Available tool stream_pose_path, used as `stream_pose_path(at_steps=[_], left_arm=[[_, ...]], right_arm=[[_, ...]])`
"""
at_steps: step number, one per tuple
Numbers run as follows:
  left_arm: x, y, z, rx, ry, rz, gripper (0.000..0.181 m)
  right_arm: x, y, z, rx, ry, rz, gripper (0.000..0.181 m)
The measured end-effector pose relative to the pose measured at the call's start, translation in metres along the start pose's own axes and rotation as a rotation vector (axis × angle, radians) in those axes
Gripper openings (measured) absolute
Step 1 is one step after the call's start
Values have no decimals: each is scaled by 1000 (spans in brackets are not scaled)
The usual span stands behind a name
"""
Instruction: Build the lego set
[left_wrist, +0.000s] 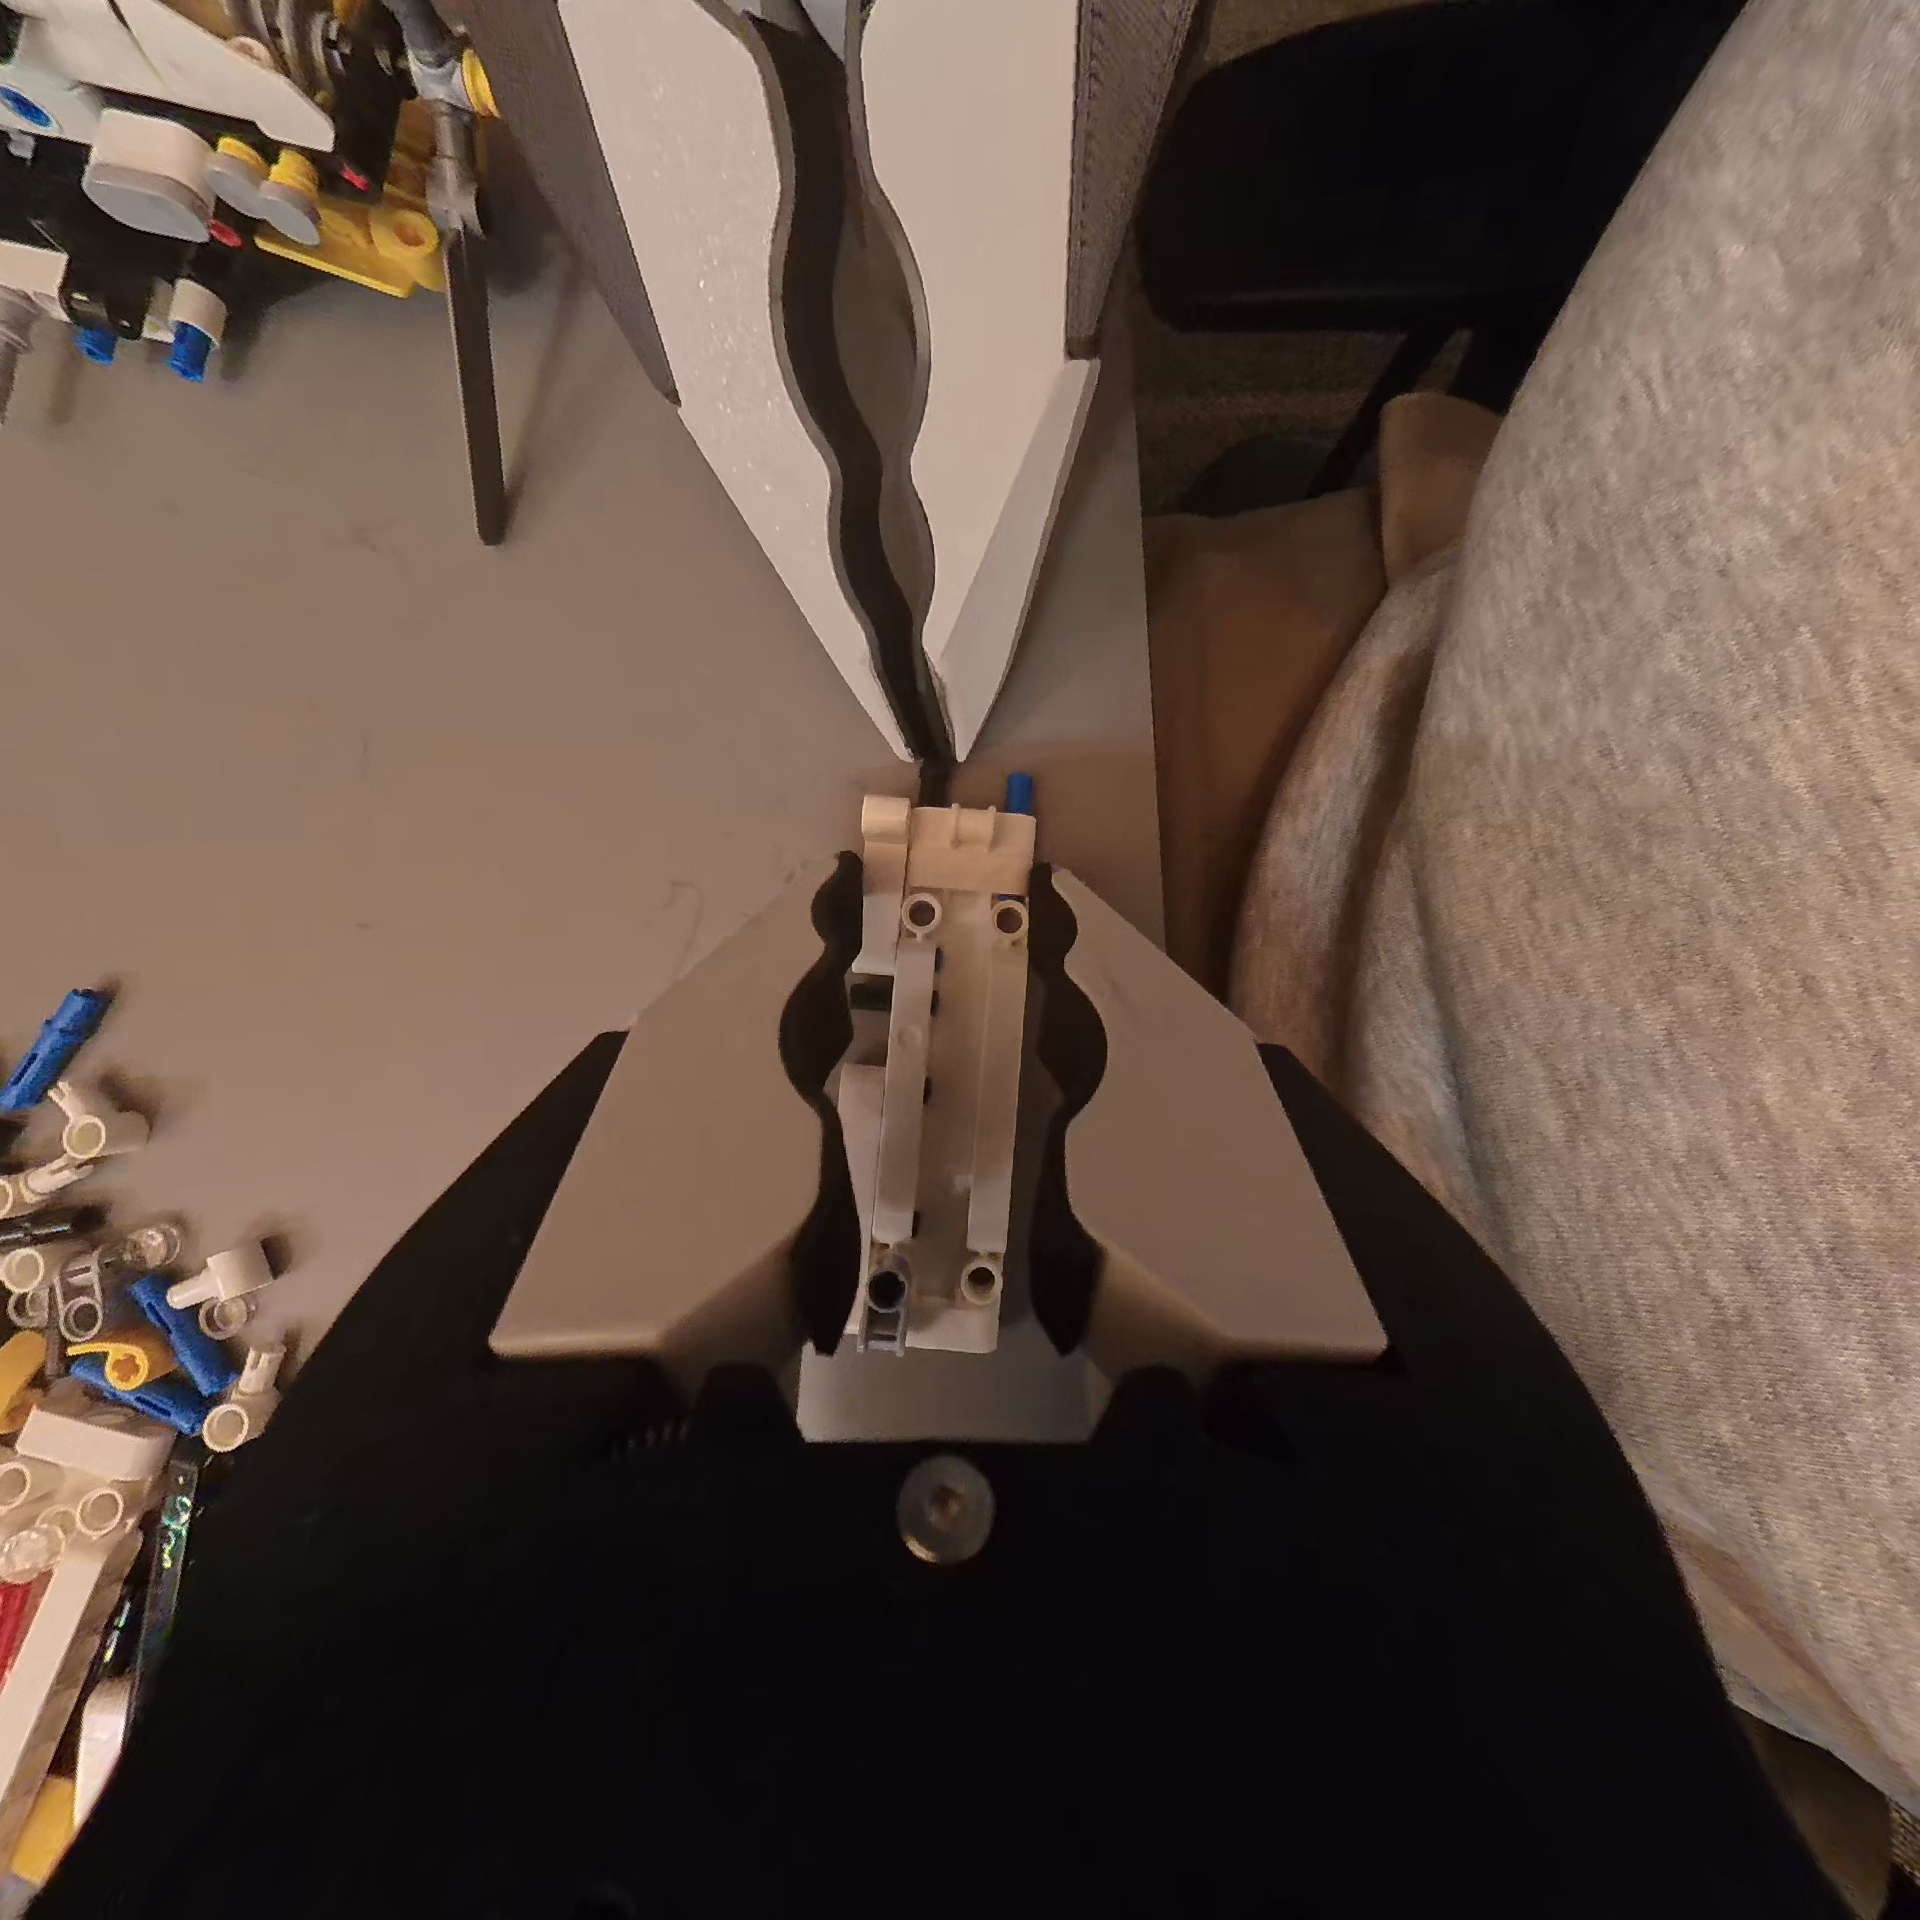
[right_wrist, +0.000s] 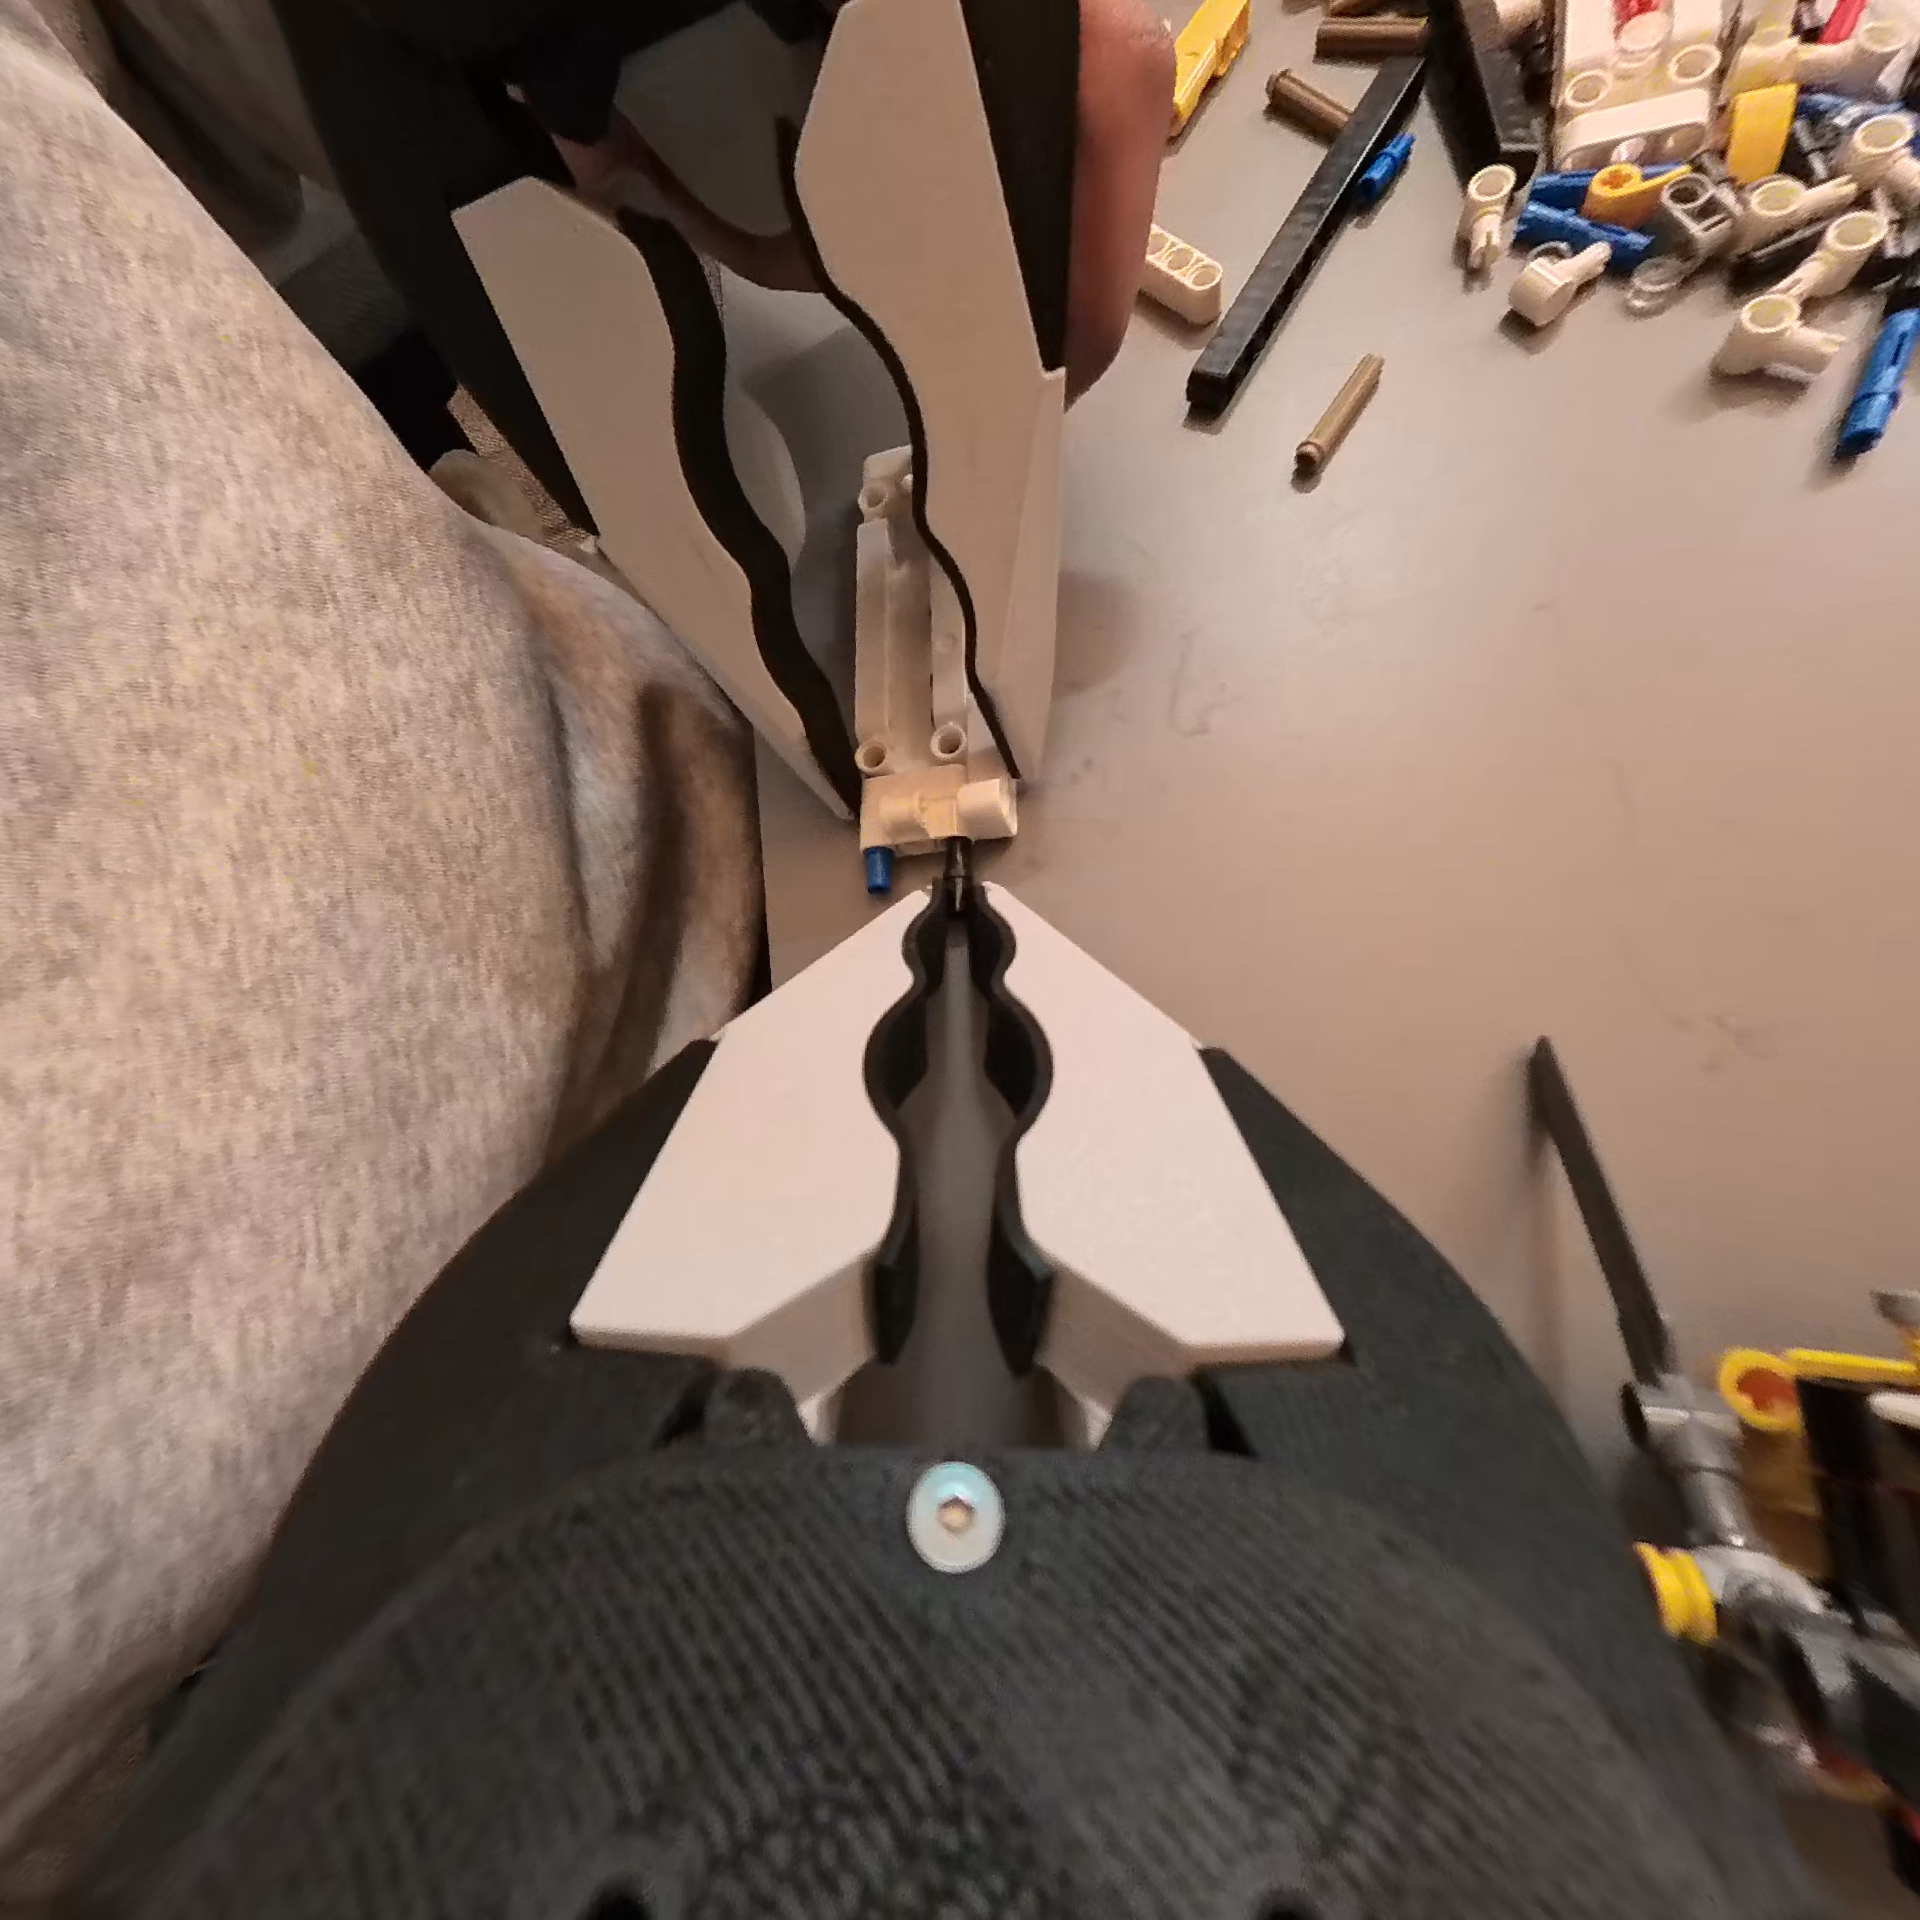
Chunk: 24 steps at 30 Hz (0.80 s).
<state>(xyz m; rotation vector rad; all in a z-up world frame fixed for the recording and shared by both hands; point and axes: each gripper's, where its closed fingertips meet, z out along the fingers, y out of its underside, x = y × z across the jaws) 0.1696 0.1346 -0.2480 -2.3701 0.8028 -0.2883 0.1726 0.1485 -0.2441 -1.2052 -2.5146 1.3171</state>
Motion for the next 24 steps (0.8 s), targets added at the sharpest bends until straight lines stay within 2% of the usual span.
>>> stream_pose_path(at_steps=[4,9,12,17,24], left_arm=[[0,0,0,-4,0,-2,32],[0,0,0,-3,4,-6,31],[0,0,0,14,18,-21,31],[0,-1,0,17,18,-26,31],[-1,0,1,26,38,-24,31]], right_arm=[[0,0,1,-2,16,-23,2],[0,0,2,-14,88,-186,2],[-1,0,2,-14,88,-202,2],[0,-1,3,-17,60,-169,2],[0,-3,4,-22,-40,-19,1]])
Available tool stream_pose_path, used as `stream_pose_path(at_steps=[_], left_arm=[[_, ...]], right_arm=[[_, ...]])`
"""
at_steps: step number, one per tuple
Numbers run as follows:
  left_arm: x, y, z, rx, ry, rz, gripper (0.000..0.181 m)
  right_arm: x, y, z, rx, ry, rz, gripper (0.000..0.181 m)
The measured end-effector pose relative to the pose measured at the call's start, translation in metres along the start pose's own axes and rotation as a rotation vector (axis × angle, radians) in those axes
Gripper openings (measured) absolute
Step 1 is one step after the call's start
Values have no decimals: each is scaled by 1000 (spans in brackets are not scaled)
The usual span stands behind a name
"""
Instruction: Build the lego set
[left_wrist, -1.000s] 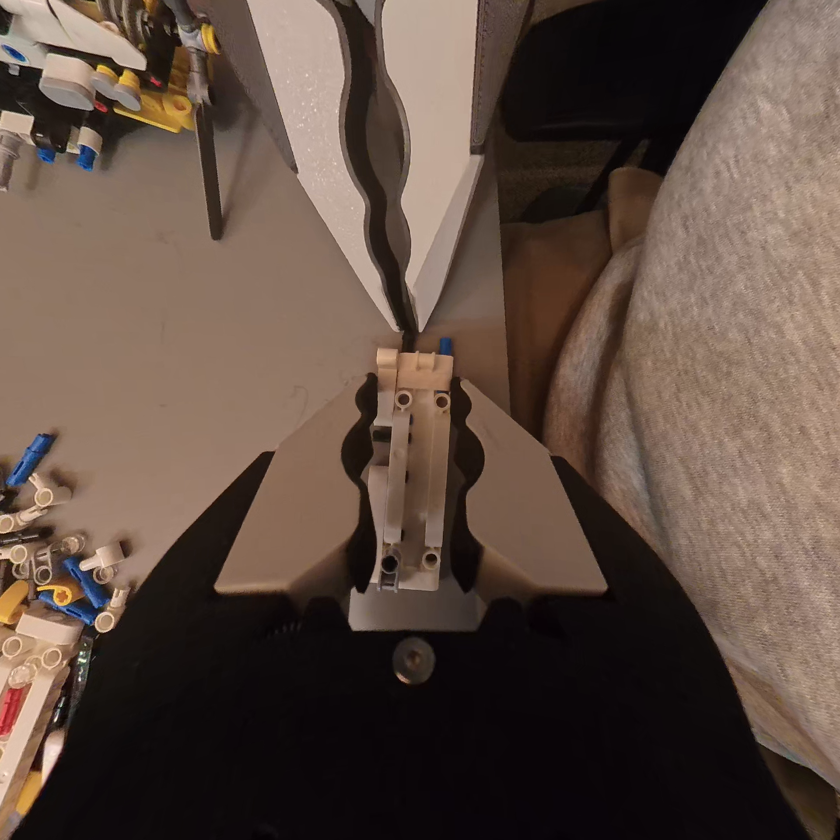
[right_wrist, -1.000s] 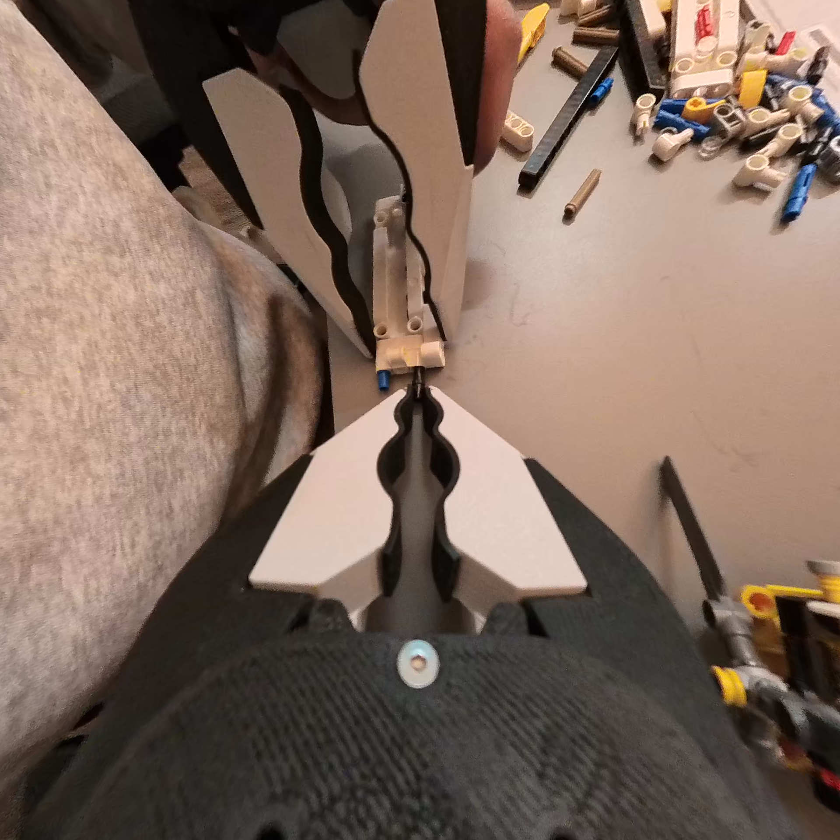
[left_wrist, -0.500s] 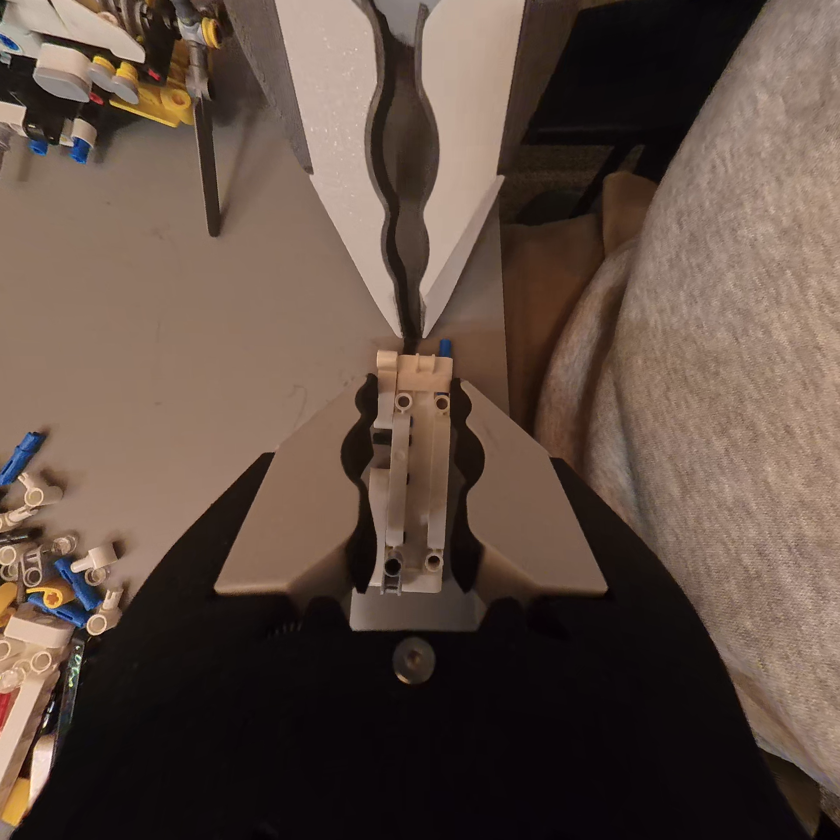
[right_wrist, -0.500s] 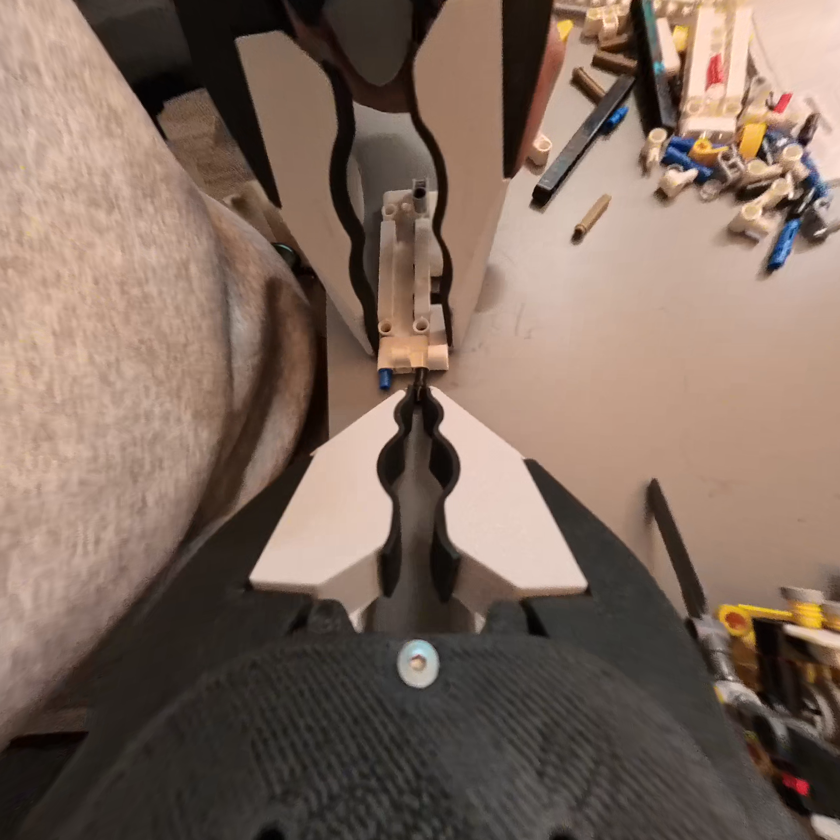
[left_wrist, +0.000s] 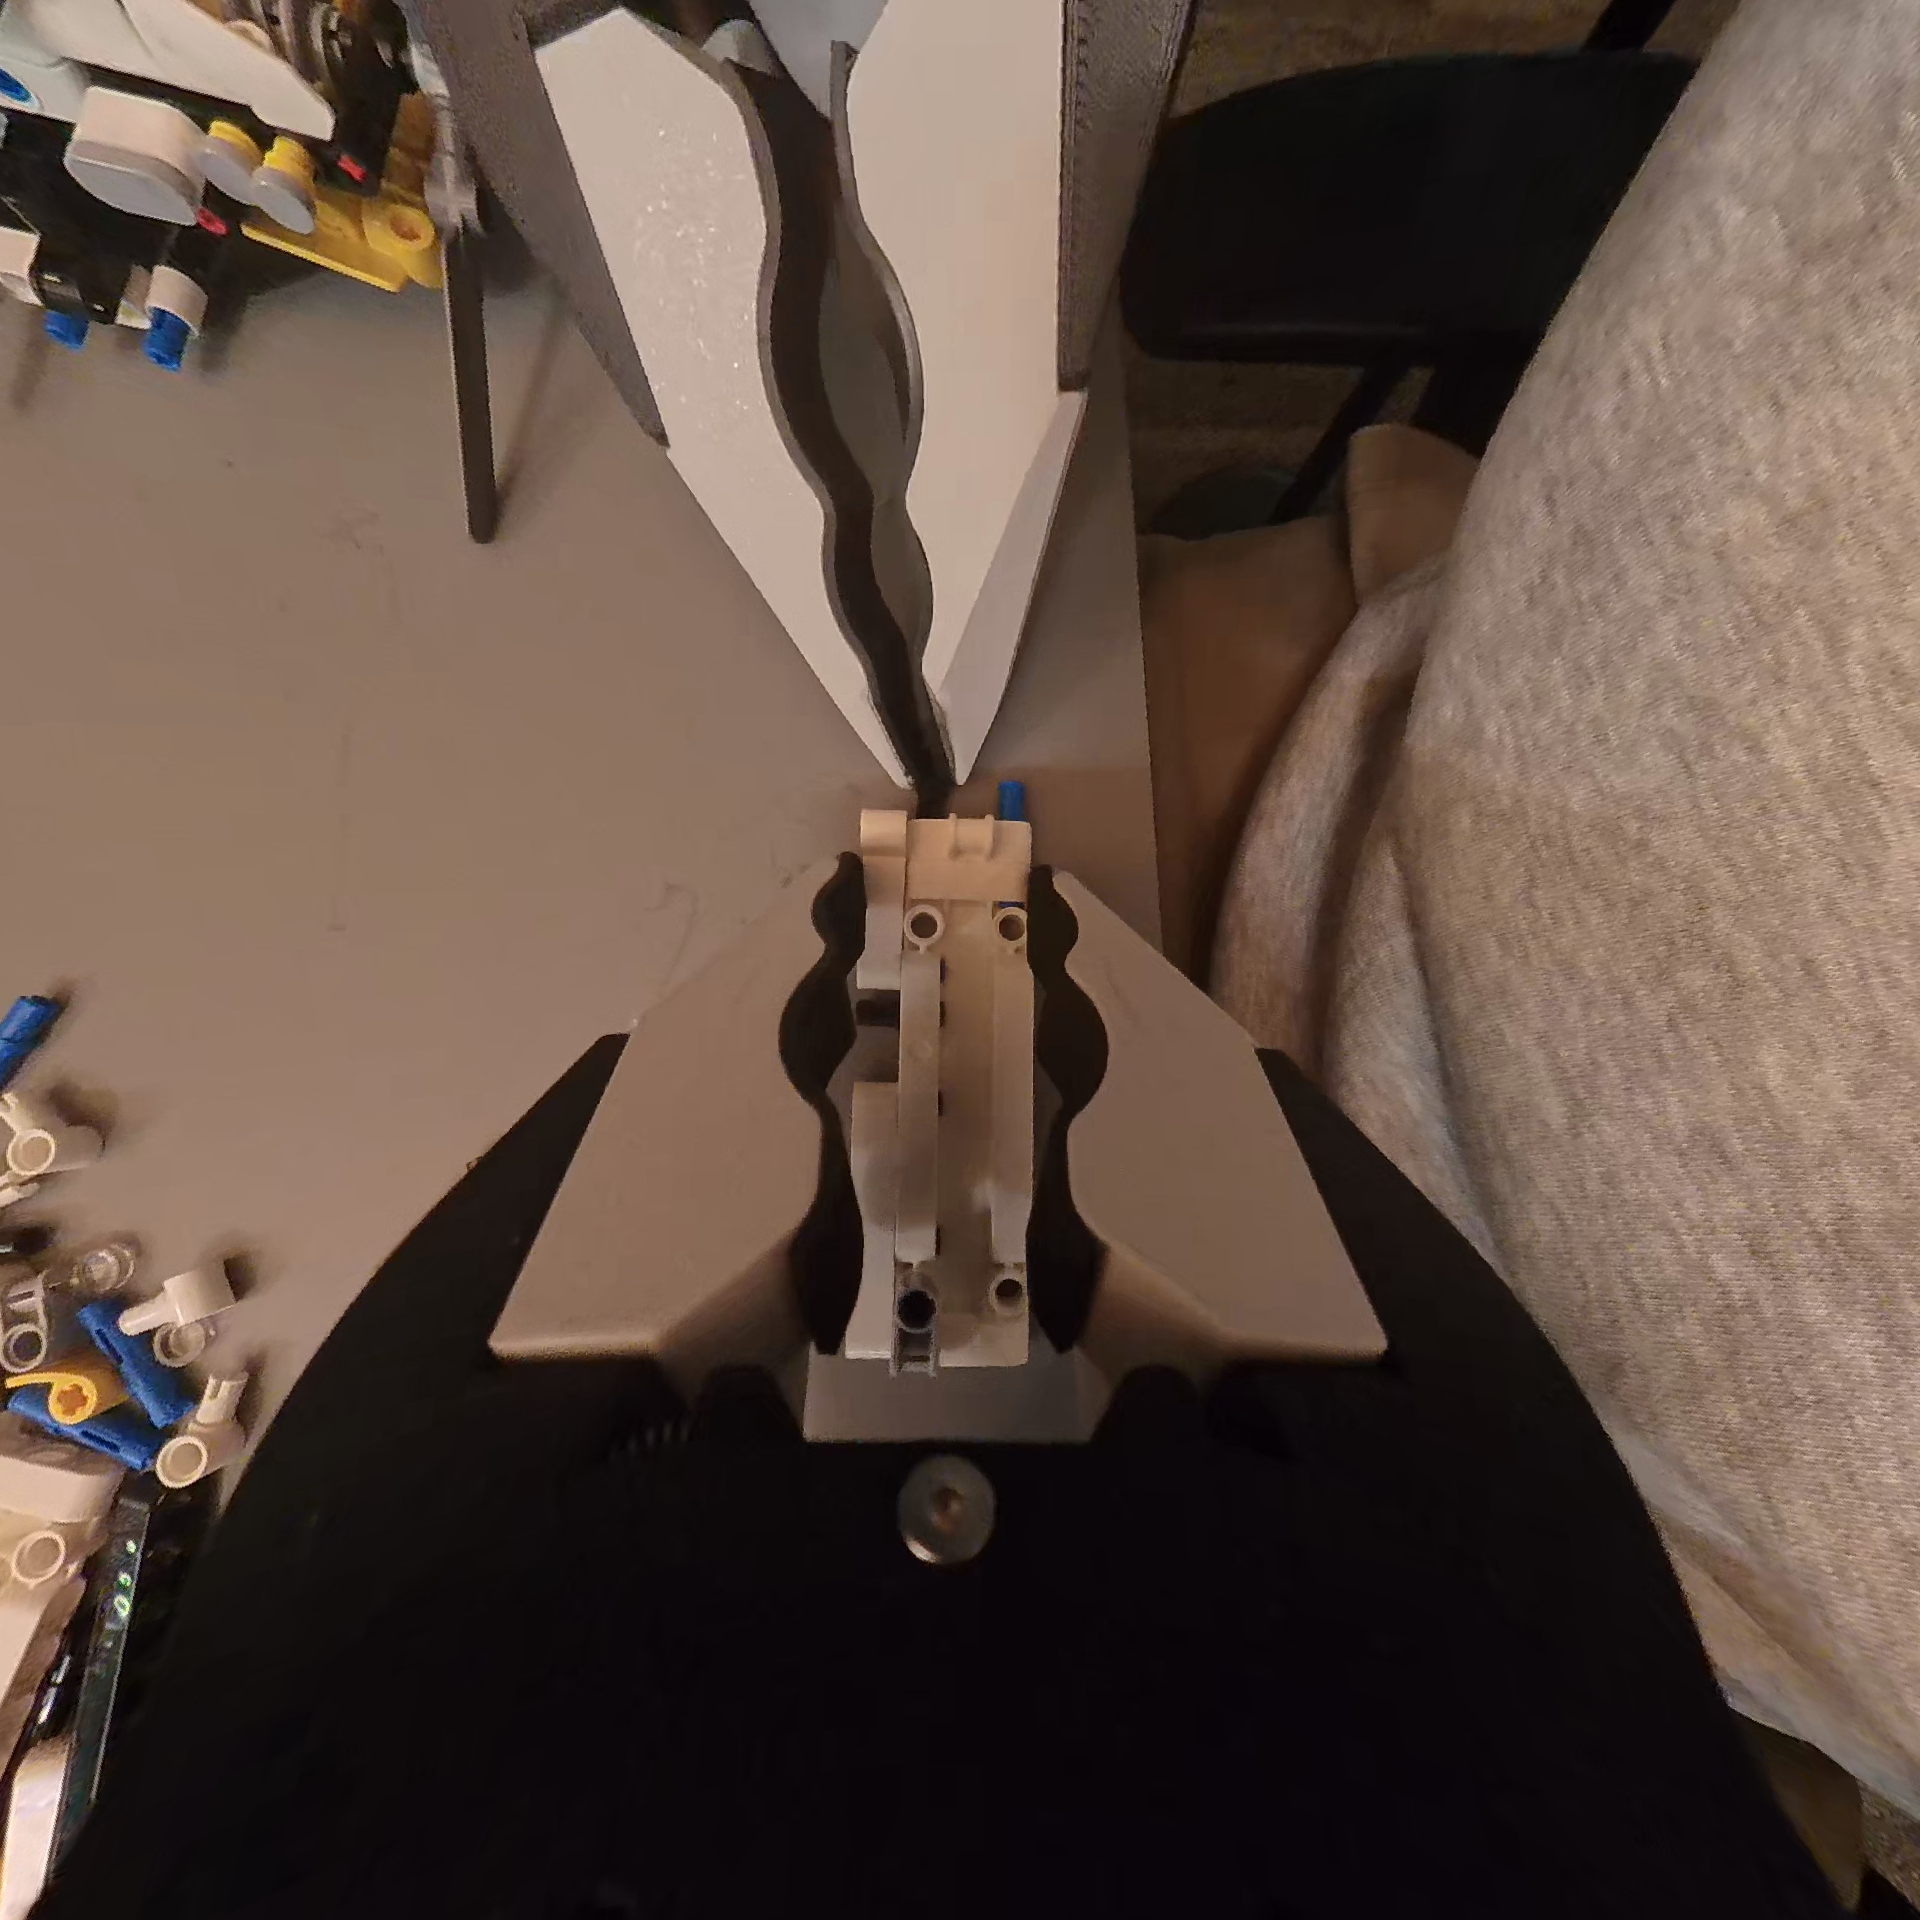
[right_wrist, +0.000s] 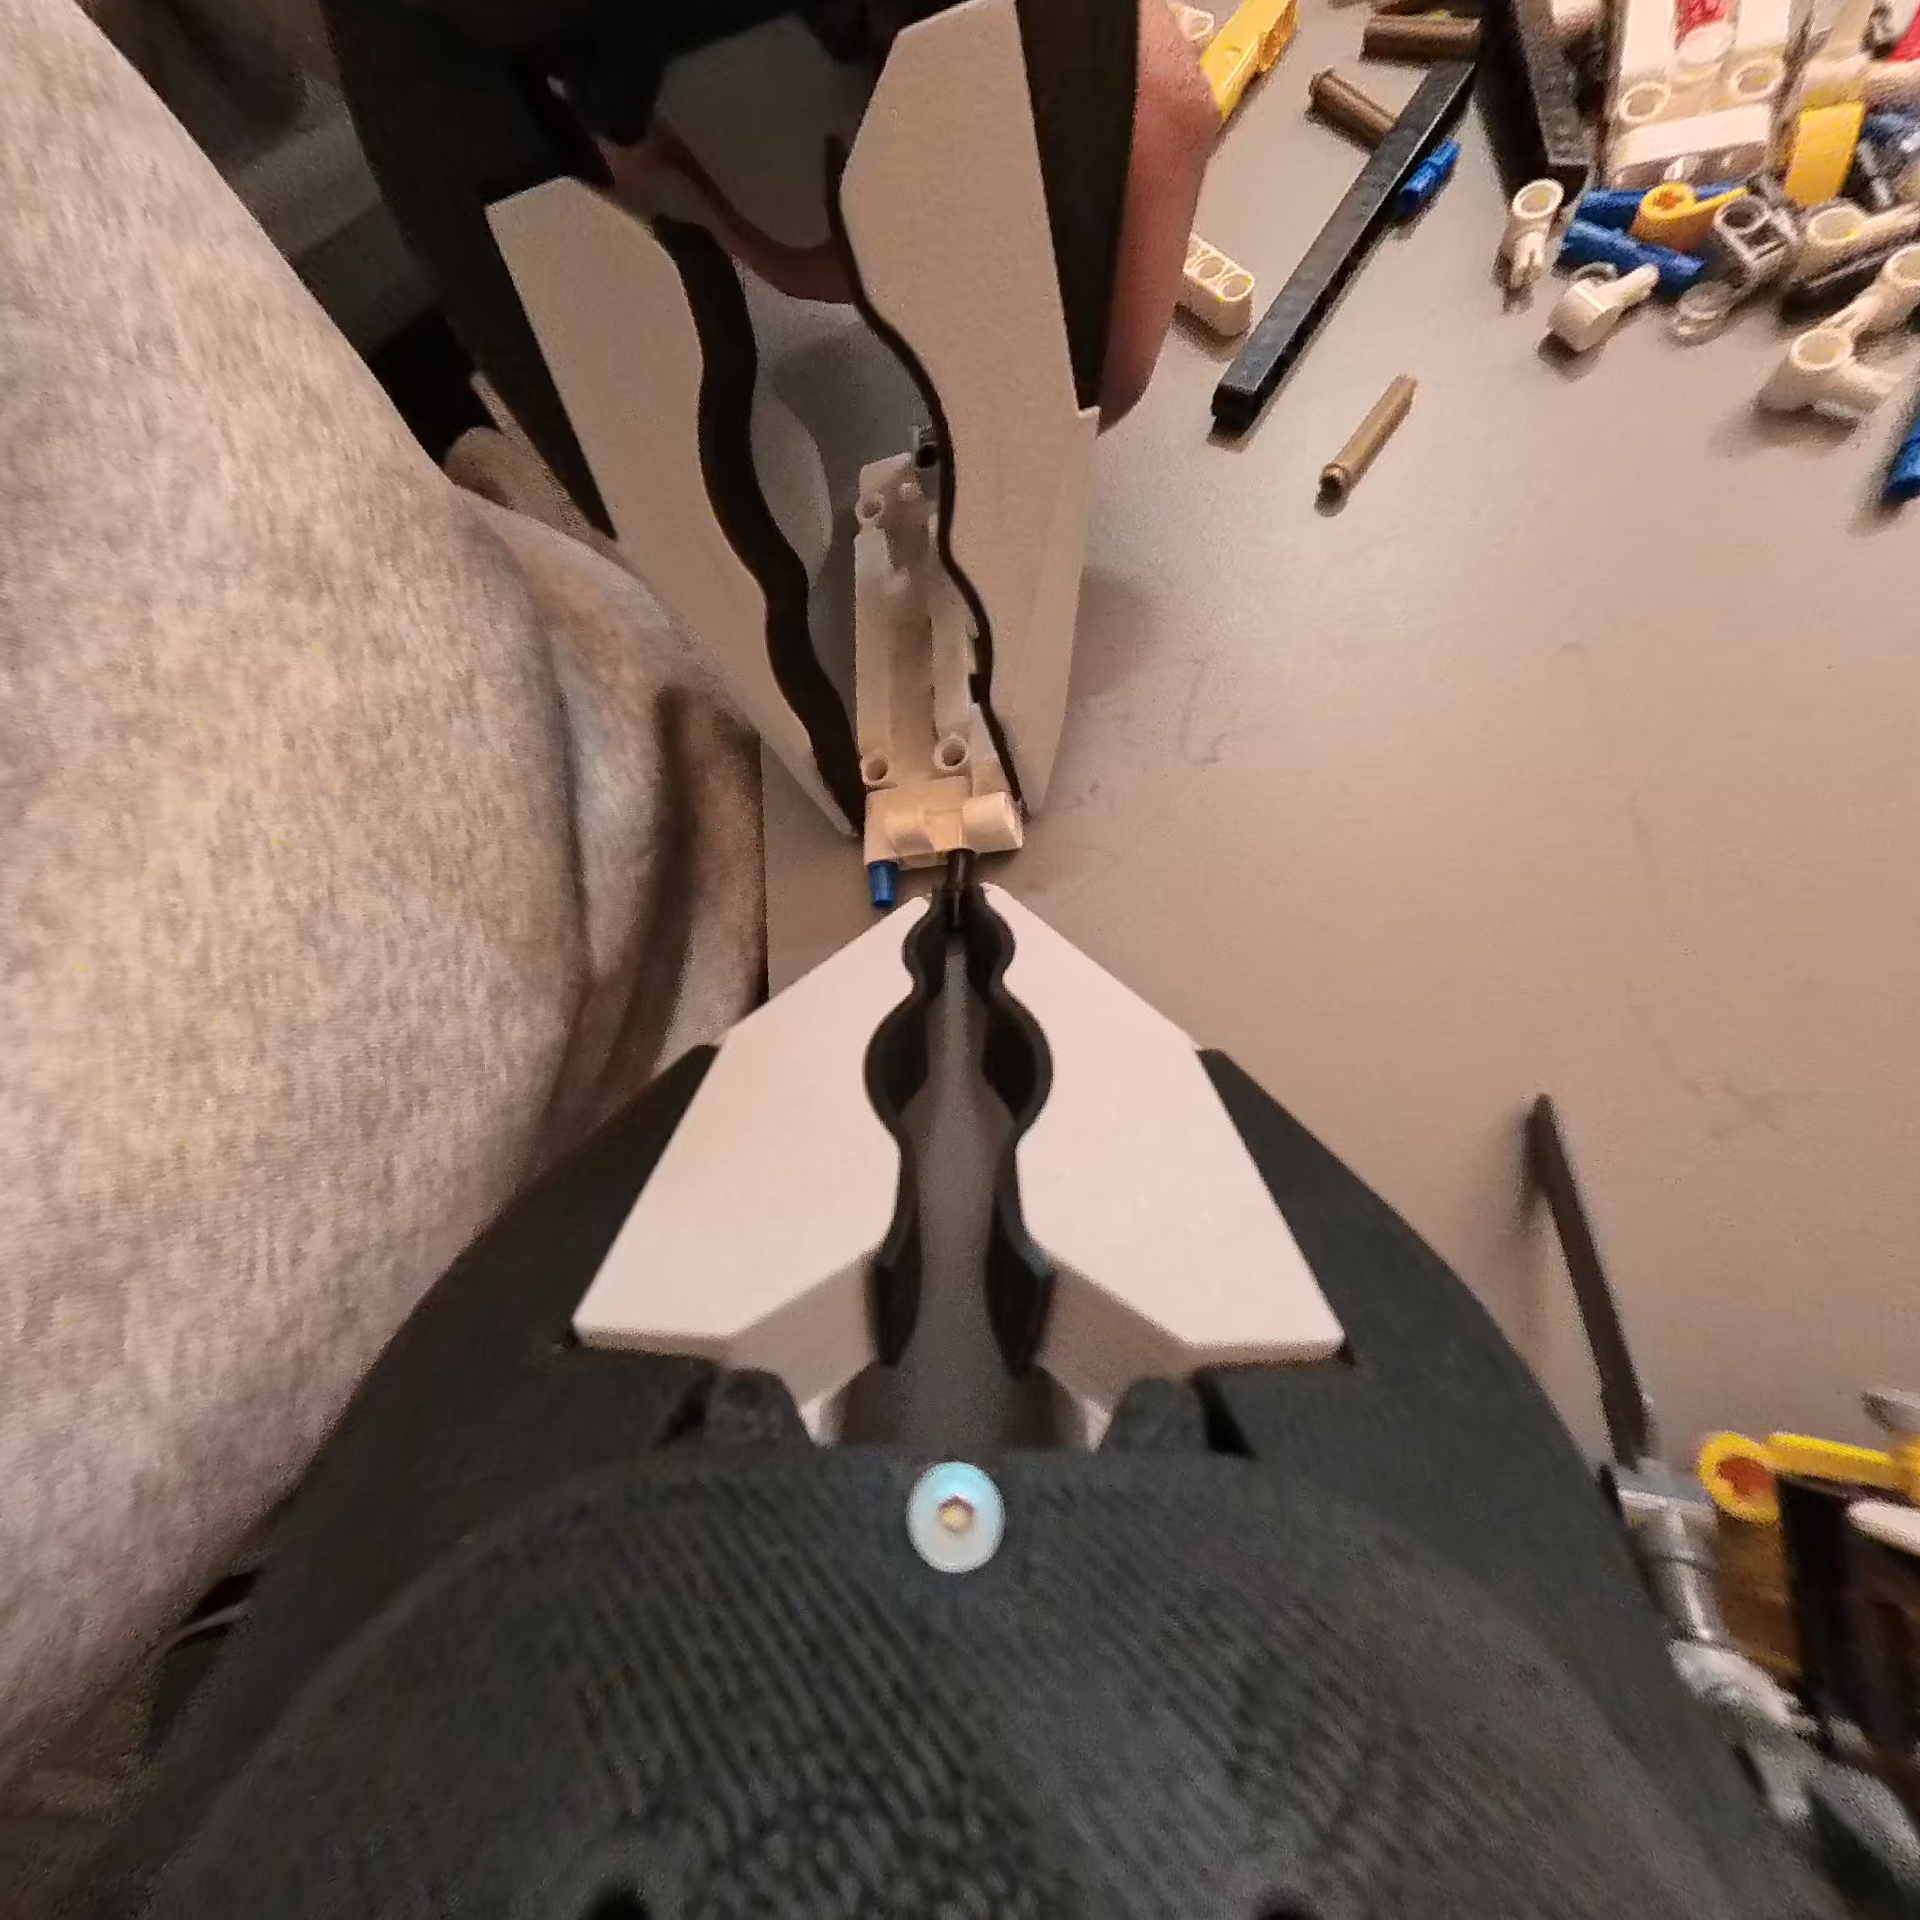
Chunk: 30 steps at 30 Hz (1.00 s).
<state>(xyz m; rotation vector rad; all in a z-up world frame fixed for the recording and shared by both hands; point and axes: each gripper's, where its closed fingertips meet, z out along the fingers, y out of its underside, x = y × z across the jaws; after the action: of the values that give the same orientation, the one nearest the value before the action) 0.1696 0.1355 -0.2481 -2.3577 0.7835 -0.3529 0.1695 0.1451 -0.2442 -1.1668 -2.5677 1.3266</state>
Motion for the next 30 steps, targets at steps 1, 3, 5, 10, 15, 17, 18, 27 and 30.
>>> stream_pose_path(at_steps=[1,3,5,10,15,17,18,27,30], left_arm=[[0,0,0,4,4,-3,31],[1,-2,2,18,12,-9,31],[0,-1,1,17,19,-19,31],[1,0,1,-11,-3,2,31],[1,0,0,13,-15,0,31],[1,0,0,21,-18,0,31],[0,0,0,25,-19,0,31],[-12,-9,-29,100,-98,-89,50],[-17,-20,-61,251,-104,-166,51]], right_arm=[[0,0,0,-4,-2,-10,1],[0,-1,2,-20,28,-79,1],[0,-3,3,-56,66,-175,1],[0,-3,3,-29,35,-115,2],[1,-2,2,11,77,-100,3],[2,0,-1,16,115,-107,3],[2,1,-2,16,130,-106,4],[9,-12,-19,165,234,-23,13],[14,-21,-31,257,308,0,17]])
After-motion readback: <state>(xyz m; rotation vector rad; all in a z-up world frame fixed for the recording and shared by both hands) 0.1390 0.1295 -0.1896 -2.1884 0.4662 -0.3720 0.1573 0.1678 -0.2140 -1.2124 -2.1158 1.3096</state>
